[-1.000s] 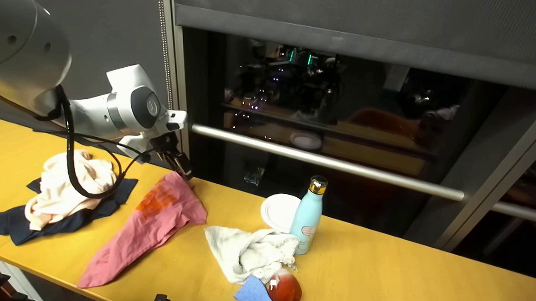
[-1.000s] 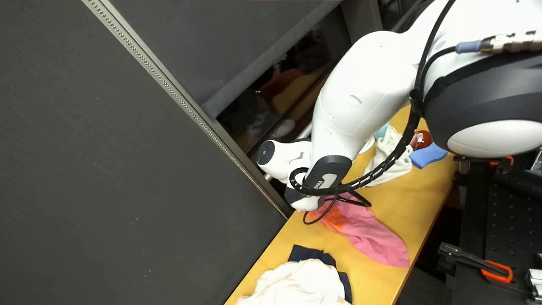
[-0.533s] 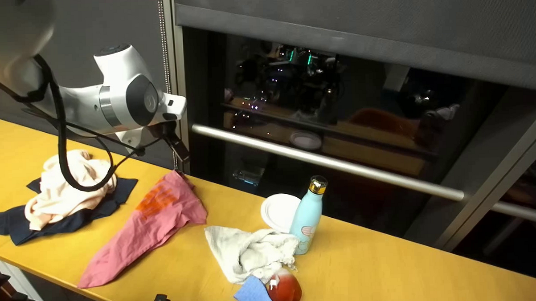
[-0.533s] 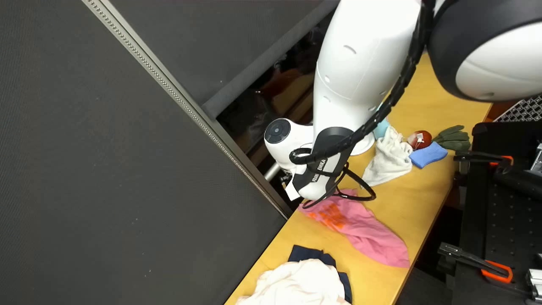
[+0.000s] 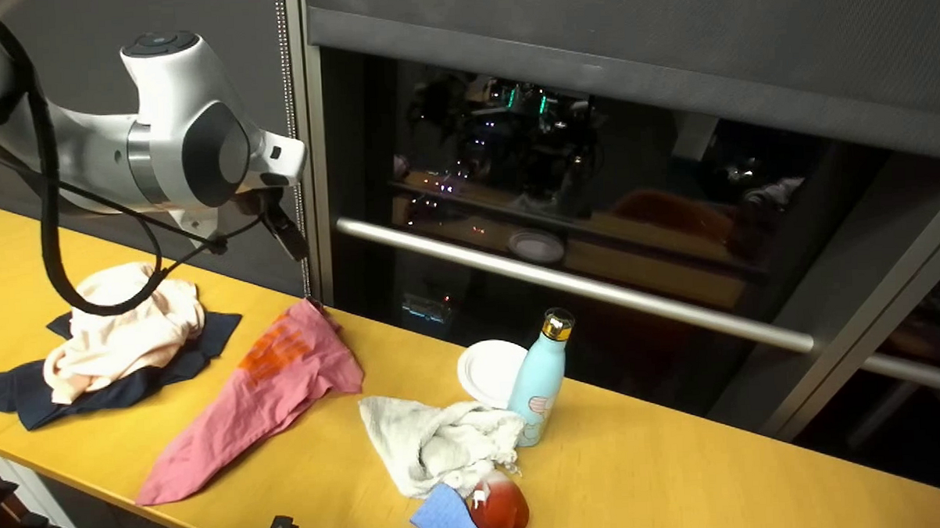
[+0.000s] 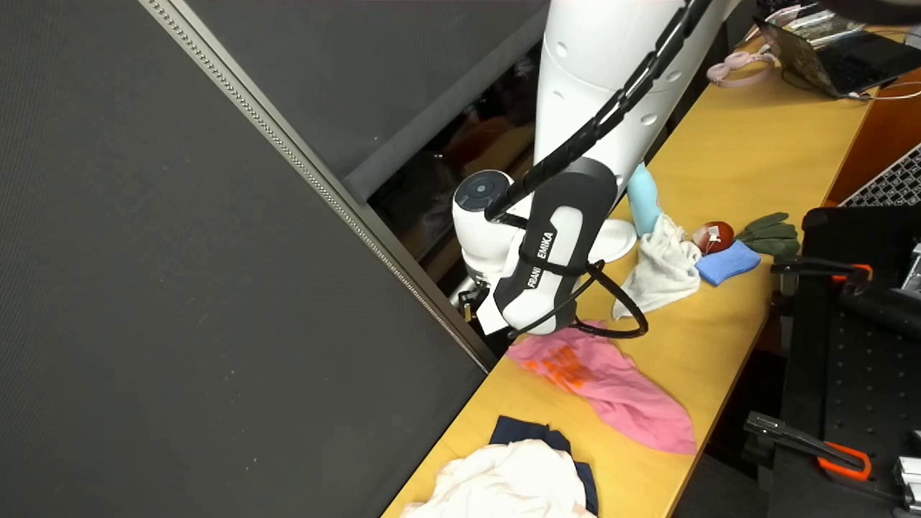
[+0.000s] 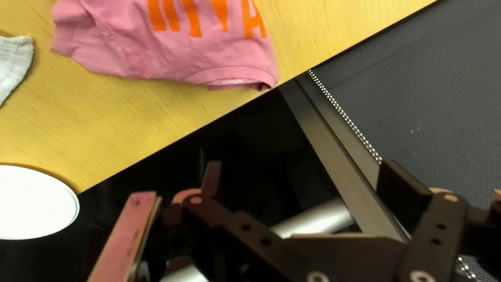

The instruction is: Separate the shirts on the table

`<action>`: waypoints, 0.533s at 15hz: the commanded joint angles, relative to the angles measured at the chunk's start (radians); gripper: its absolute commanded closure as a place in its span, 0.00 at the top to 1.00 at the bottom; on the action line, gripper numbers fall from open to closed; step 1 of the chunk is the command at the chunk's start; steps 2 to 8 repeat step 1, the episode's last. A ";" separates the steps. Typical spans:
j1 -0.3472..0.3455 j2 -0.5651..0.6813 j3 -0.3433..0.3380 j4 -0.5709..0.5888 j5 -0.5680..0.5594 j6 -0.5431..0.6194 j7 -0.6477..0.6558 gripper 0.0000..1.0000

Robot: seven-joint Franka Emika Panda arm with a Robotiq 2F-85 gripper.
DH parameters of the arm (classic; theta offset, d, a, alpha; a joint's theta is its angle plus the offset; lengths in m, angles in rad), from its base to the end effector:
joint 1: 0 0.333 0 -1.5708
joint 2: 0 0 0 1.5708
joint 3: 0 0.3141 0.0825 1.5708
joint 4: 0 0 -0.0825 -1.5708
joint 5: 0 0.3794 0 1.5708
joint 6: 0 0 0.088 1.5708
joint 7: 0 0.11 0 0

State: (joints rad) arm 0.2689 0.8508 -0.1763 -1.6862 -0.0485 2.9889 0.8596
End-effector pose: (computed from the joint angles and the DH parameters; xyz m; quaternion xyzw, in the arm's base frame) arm 0.6975 0.0868 0.1588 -0.9236 0.3012 -0.2330 0.0452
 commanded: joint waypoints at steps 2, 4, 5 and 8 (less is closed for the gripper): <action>0.015 0.002 -0.014 -0.002 0.051 0.001 -0.040 1.00; 0.015 0.002 -0.014 -0.002 0.051 0.001 -0.040 1.00; 0.015 0.002 -0.014 -0.002 0.051 0.001 -0.040 1.00; 0.015 0.002 -0.014 -0.002 0.051 0.001 -0.040 1.00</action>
